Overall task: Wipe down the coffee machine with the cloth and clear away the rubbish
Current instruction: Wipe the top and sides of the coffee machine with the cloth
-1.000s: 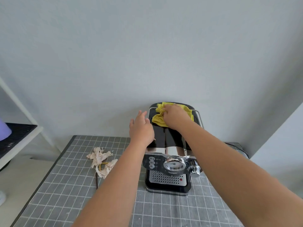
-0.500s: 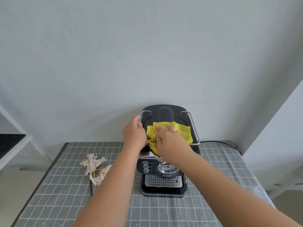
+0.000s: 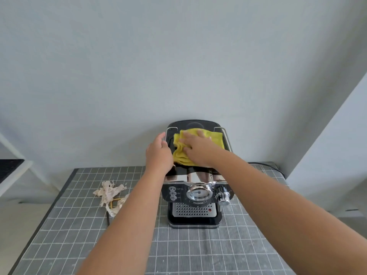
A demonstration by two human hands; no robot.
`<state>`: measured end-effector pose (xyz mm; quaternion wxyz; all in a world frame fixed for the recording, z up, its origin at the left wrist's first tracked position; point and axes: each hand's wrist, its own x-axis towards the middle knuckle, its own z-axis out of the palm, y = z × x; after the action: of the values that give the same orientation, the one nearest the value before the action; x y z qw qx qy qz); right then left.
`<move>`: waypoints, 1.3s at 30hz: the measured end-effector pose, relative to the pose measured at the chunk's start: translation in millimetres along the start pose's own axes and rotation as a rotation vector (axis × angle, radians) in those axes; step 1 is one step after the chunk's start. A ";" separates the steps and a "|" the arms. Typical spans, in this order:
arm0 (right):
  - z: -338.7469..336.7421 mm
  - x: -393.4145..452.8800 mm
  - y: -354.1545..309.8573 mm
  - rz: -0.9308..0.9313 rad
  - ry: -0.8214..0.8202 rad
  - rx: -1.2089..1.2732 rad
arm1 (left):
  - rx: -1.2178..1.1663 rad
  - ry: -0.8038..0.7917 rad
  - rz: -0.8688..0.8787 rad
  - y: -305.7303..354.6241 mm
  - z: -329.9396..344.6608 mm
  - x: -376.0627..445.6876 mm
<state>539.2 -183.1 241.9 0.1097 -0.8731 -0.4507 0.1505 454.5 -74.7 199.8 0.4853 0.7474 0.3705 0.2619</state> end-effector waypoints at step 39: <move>10.4 -42.7 0.4 -0.214 0.030 -0.032 | -0.043 -0.194 0.033 1.1 -21.4 18.0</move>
<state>512.3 -217.7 239.1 0.1180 -0.8238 -0.5419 0.1175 449.4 -49.1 209.8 0.5304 0.7647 0.3039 0.2039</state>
